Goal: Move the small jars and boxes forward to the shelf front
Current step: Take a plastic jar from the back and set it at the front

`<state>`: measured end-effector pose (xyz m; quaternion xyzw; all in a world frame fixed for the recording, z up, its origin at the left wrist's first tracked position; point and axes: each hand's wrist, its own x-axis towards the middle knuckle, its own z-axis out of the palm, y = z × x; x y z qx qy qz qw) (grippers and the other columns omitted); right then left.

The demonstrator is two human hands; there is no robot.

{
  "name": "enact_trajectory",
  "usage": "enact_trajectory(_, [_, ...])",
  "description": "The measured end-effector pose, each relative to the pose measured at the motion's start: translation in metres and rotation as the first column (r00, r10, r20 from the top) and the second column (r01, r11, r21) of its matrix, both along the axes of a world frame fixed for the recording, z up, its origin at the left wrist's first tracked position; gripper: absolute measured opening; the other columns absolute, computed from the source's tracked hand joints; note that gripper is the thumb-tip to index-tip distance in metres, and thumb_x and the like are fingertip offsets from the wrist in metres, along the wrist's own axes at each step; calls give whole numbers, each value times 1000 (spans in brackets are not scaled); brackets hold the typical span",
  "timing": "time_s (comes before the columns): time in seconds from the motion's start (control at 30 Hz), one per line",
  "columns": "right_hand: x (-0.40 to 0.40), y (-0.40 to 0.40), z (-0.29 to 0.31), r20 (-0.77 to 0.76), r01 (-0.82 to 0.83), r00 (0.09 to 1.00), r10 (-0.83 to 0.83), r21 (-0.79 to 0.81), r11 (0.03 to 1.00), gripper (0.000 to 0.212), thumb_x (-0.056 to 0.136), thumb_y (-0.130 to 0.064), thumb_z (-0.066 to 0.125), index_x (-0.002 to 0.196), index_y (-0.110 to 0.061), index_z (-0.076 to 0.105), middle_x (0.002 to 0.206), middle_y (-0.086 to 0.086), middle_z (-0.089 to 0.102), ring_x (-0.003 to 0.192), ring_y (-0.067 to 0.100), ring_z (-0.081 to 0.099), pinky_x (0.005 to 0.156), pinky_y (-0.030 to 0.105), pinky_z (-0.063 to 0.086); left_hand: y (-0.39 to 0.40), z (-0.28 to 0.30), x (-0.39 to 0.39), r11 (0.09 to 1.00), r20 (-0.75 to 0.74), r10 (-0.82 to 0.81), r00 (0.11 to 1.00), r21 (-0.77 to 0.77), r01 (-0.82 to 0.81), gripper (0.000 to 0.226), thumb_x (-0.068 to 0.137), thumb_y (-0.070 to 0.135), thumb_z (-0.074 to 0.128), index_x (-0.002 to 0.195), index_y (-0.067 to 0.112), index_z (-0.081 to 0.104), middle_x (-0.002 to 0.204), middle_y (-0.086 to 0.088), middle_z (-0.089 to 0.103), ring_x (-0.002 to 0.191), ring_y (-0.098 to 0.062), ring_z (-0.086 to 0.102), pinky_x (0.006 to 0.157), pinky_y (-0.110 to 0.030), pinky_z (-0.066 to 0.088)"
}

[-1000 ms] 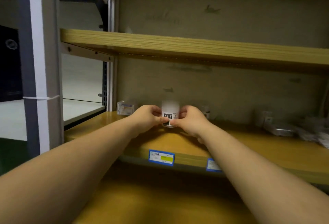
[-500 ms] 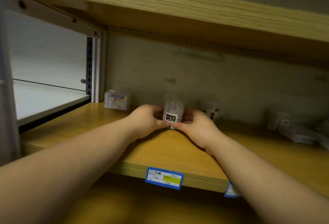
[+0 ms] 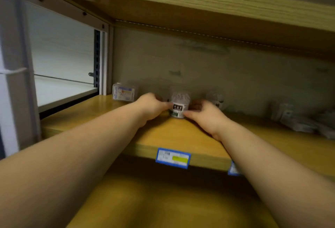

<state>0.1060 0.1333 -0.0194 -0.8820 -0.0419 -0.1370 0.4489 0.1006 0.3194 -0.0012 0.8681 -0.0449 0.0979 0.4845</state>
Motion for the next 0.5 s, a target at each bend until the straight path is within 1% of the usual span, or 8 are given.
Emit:
enact_trajectory(0.03, [-2, -2, 0, -3, 14, 1000, -14, 18, 1000, 66, 73, -32, 81, 131, -12, 58, 122, 3, 70, 110, 18, 66, 103, 43, 50, 0, 2, -9, 1000, -17, 20, 1000, -14, -20, 54, 86, 46, 72, 127, 13, 62, 106, -1, 62, 78, -12, 56, 78, -29, 42])
enact_trajectory(0.13, [-27, -3, 10, -64, 57, 997, -52, 77, 995, 62, 81, -26, 78, 136, -14, 53, 130, 4, 64, 116, 22, 62, 103, 44, 49, 0, 8, -41, 999, -92, 40, 995, -2, -41, 61, 85, 53, 68, 132, 16, 56, 120, -7, 62, 100, -24, 59, 95, -41, 48])
enact_trajectory(0.2, [-48, -3, 14, -121, 62, 991, -52, 84, 995, 62, 87, -23, 74, 142, -14, 48, 135, 5, 59, 121, 24, 57, 106, 43, 46, 0, 9, -66, 997, -104, 42, 994, 61, -35, 52, 89, 51, 64, 129, 19, 58, 122, -7, 63, 106, -24, 59, 101, -43, 46])
enact_trajectory(0.27, [-63, -5, 10, -133, 40, 991, -25, 113, 993, 56, 90, -22, 71, 142, -15, 49, 133, 5, 59, 117, 23, 58, 103, 39, 47, -2, 5, -89, 992, -88, 45, 995, 120, -35, 42, 94, 47, 59, 127, 20, 59, 121, -5, 63, 107, -22, 59, 101, -41, 46])
enact_trajectory(0.33, [-77, -7, 7, -86, 17, 996, -4, 157, 987, 50, 93, -22, 68, 139, -14, 52, 126, 4, 63, 104, 19, 61, 89, 31, 51, -7, -2, -106, 988, -14, 73, 997, 138, -70, 34, 99, 37, 54, 128, 18, 59, 120, -4, 64, 107, -21, 60, 97, -40, 50])
enact_trajectory(0.37, [-85, -8, 5, -60, 8, 998, 3, 178, 984, 47, 94, -20, 66, 139, -14, 52, 126, 3, 63, 101, 17, 62, 83, 28, 50, -10, -5, -113, 984, 17, 95, 995, 148, -96, 33, 100, 33, 52, 129, 18, 59, 121, -4, 64, 108, -21, 60, 96, -40, 52])
enact_trajectory(0.47, [-102, -9, 0, -32, 11, 999, -4, 240, 971, 44, 97, -17, 58, 140, -14, 52, 126, 2, 64, 102, 17, 61, 82, 27, 47, -18, -14, -125, 967, 51, 151, 987, 200, -158, 38, 101, 29, 49, 137, 21, 55, 129, -2, 63, 112, -20, 60, 95, -41, 54])
enact_trajectory(0.5, [-105, -9, 0, -17, 19, 1000, -16, 252, 968, 44, 97, -17, 57, 140, -14, 53, 124, 1, 63, 97, 14, 60, 77, 25, 46, -20, -15, -127, 962, 59, 165, 984, 212, -174, 39, 100, 29, 49, 139, 22, 55, 130, -2, 63, 113, -20, 60, 95, -41, 54])
